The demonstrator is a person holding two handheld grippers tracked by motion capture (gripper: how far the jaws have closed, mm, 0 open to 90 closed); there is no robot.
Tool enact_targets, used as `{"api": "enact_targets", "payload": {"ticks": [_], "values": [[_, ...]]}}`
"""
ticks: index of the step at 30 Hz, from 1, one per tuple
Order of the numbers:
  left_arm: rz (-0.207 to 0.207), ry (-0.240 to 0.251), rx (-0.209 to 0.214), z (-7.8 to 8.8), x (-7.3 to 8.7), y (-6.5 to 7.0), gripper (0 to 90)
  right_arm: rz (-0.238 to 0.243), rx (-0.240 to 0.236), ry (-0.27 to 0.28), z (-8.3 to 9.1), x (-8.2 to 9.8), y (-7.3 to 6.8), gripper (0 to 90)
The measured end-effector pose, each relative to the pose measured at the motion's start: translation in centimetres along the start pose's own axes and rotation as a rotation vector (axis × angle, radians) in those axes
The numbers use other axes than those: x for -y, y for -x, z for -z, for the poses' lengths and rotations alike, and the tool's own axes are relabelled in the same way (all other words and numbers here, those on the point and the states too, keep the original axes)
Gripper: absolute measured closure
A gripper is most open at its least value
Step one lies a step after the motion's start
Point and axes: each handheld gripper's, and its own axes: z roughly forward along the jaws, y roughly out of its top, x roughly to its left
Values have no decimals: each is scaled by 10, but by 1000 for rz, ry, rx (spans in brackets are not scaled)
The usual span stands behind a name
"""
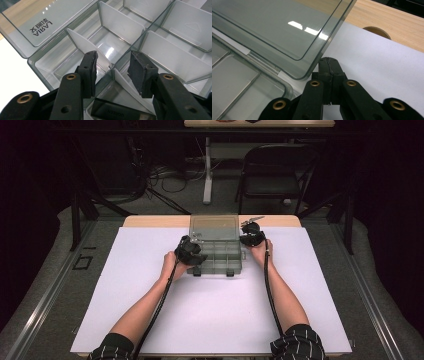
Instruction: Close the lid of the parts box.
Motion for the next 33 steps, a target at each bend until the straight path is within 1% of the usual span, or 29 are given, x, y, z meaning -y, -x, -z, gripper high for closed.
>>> {"api": "enact_targets", "payload": {"ticks": [8,9,14,18,24,33], "values": [[-5,0,2,0,0,0,578,1,5,12,0,0,0,900],[-6,-1,2,0,0,0,578,1,4,22,-1,0,0,900],[-9,-1,-1,0,0,0,578,-2,7,35,1,-1,0,900],[-9,-2,-1,0,0,0,578,-6,14,56,3,-2,0,900],[-7,-3,-1,0,0,0,578,5,31,86,6,-4,-1,900],[-2,-3,-3,0,0,0,577,5,45,116,10,-6,-3,900]]}}
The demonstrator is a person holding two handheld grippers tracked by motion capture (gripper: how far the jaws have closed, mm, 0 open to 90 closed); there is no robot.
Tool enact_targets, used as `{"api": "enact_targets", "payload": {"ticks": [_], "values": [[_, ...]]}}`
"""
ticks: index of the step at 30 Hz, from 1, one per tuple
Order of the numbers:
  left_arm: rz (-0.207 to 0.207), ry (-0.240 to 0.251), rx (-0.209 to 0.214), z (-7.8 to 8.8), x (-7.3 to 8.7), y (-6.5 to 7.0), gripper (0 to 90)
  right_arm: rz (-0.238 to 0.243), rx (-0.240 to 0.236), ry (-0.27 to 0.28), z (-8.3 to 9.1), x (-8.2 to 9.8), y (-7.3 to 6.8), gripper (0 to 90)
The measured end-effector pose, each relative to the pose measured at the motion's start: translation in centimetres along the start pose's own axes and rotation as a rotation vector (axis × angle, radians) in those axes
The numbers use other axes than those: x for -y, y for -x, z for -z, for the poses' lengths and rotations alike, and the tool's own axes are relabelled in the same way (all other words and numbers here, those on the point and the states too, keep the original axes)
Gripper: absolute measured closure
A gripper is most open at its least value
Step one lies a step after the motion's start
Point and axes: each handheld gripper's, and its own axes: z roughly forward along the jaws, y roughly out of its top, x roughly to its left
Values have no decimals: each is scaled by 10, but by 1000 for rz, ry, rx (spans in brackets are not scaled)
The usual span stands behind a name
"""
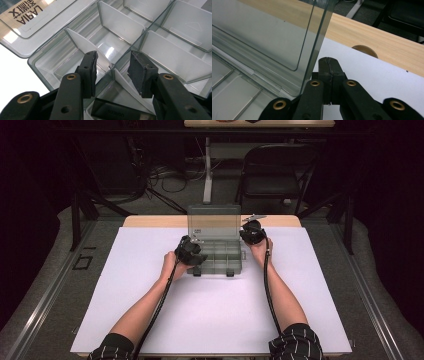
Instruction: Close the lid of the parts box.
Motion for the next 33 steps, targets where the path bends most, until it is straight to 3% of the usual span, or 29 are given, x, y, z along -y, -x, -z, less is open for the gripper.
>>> {"api": "enact_targets", "payload": {"ticks": [33], "values": [[24,-2,-11,0,0,1,553,15,10,90,13,-3,-3,900]]}}
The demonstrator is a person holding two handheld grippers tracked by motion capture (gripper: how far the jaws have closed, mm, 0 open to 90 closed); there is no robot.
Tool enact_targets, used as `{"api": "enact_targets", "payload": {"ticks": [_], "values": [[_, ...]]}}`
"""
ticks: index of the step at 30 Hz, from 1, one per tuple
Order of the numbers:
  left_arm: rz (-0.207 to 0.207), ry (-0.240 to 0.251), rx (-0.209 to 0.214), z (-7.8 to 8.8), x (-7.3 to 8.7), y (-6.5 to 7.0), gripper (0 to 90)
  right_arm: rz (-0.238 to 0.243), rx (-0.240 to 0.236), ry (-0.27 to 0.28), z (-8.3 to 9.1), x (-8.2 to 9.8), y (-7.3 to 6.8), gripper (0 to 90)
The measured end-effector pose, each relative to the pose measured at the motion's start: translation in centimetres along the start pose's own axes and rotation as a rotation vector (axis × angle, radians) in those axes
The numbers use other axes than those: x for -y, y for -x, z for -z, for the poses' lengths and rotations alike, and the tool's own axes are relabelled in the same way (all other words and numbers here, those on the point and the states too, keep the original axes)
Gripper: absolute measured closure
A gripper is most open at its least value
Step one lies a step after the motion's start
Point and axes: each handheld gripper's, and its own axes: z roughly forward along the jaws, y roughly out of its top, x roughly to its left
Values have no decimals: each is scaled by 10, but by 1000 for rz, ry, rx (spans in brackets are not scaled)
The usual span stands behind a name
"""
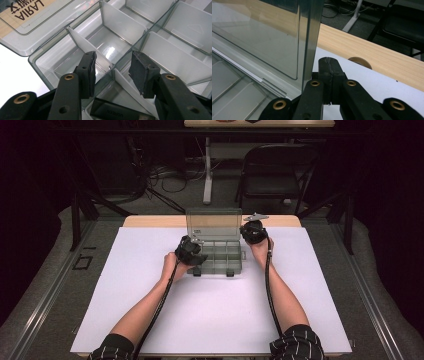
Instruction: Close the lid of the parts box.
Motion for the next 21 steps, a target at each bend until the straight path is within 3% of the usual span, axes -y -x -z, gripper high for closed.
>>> {"api": "enact_targets", "payload": {"ticks": [12,16,21], "values": [[7,1,-7,-1,0,1,522,20,-9,24,4,1,0,900],[-10,-15,-6,-3,0,2,484,23,-13,25,5,1,0,900],[-7,23,-24,3,-2,0,358,30,-18,25,7,1,0,900]]}}
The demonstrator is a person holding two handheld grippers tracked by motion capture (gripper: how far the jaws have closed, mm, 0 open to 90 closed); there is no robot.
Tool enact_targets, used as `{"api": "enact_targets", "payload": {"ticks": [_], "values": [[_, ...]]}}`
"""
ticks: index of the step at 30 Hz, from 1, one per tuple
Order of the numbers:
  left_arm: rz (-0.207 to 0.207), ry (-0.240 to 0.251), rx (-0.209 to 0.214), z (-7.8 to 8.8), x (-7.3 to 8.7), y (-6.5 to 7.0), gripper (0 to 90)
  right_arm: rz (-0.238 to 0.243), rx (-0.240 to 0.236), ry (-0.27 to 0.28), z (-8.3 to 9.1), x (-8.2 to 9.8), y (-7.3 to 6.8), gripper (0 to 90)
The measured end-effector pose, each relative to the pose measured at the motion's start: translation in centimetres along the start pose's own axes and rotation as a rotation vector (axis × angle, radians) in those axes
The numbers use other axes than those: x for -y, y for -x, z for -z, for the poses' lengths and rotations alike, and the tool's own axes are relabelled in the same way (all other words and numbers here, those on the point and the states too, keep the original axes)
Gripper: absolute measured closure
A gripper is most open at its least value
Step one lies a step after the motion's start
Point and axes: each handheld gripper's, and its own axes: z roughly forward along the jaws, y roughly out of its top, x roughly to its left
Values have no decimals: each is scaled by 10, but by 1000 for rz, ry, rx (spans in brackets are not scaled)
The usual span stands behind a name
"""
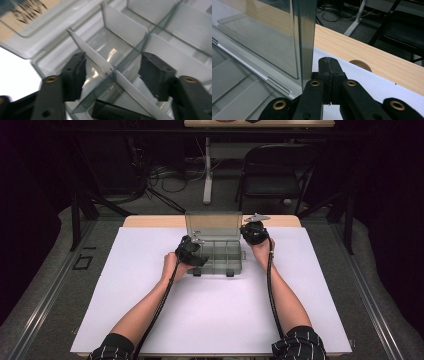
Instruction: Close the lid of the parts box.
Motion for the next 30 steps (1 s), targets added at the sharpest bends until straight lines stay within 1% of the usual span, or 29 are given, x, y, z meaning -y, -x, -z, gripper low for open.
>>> {"api": "enact_targets", "payload": {"ticks": [3,4,5,6,8,9,10,11,13,15,16,17,18,19,20,21,22,23,24,25,26,28,30], "values": [[10,37,-21,9,-3,-3,215,2,-1,1,0,0,0,900],[24,58,-30,14,-4,-6,178,2,0,1,0,0,0,900],[32,66,-36,16,-5,-7,144,3,-1,3,0,0,0,900],[42,83,-48,21,-7,-10,128,2,-2,4,0,0,0,900],[63,92,-58,28,-10,-16,33,2,-2,4,1,1,0,900],[61,96,-66,31,-11,-18,0,3,-1,5,1,1,0,900],[67,108,-78,34,-12,-21,0,3,0,4,1,1,0,900],[63,110,-86,38,-14,-23,0,2,-1,4,1,1,0,900],[70,114,-106,44,-19,-30,0,5,0,6,1,1,-1,900],[77,122,-148,52,-27,-37,0,9,0,5,1,1,-1,900],[79,122,-166,55,-30,-40,7,10,-1,5,1,1,-1,900],[78,126,-172,58,-33,-44,53,10,0,6,2,1,-1,900],[82,131,-176,60,-36,-47,158,10,0,7,2,1,-1,900],[89,139,-181,63,-40,-51,222,11,1,7,2,1,-1,900],[86,143,-176,65,-43,-53,226,11,0,11,3,1,-1,900],[90,148,-179,67,-47,-55,260,13,0,12,3,1,-1,900],[79,147,-184,69,-49,-56,349,15,1,14,3,1,-1,900],[65,148,-177,70,-53,-57,377,14,1,15,3,1,-1,900],[59,145,-181,71,-55,-57,423,15,3,19,3,1,-1,900],[39,139,-183,72,-58,-58,458,15,2,19,4,1,-1,900],[31,140,-188,72,-61,-57,491,15,2,18,4,1,-1,900],[15,130,-196,73,-64,-57,520,15,2,18,4,1,-1,900],[8,123,-203,72,-67,-58,530,16,2,19,4,1,-1,900]]}}
